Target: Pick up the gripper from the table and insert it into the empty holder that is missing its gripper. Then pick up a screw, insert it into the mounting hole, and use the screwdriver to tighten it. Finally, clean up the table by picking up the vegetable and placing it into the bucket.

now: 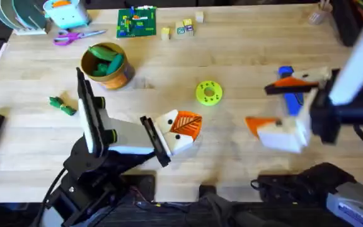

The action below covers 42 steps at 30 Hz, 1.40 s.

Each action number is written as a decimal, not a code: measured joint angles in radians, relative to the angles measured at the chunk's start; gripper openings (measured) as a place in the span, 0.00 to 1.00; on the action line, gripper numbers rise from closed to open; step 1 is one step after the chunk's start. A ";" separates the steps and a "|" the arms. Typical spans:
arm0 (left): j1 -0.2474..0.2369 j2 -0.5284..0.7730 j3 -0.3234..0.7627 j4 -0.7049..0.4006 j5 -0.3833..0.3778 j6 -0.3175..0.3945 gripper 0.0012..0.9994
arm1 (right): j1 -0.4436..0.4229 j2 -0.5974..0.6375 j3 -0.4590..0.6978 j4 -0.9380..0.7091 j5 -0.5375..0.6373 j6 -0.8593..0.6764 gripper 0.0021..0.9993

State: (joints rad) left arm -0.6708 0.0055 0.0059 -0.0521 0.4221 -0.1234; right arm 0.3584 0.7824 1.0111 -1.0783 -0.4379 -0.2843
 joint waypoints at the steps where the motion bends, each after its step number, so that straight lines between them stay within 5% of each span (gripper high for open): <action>1: 0.000 0.000 0.000 0.000 0.000 0.000 0.01 | -0.025 0.028 0.000 0.012 0.043 0.006 0.99; 8: 0.000 0.000 0.000 0.000 0.000 0.000 0.01 | -0.260 0.268 0.000 0.052 0.293 0.068 0.99; 14: 0.000 0.000 0.000 0.000 0.000 0.000 0.01 | -0.400 0.476 0.000 0.207 0.362 0.087 0.99; 22: 0.000 0.000 0.000 0.000 0.000 0.000 0.01 | -0.429 0.649 0.000 0.318 0.409 0.074 0.99; 29: 0.000 0.000 0.000 0.000 0.000 0.000 0.01 | -0.449 0.666 0.000 0.377 0.502 0.047 0.99; 42: 0.000 0.000 0.000 0.000 0.000 0.000 0.01 | -0.533 0.855 0.000 0.409 0.458 0.022 0.99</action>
State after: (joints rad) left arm -0.6708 0.0055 0.0059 -0.0525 0.4217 -0.1234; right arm -0.1745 1.6370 1.0107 -0.6696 0.0197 -0.2626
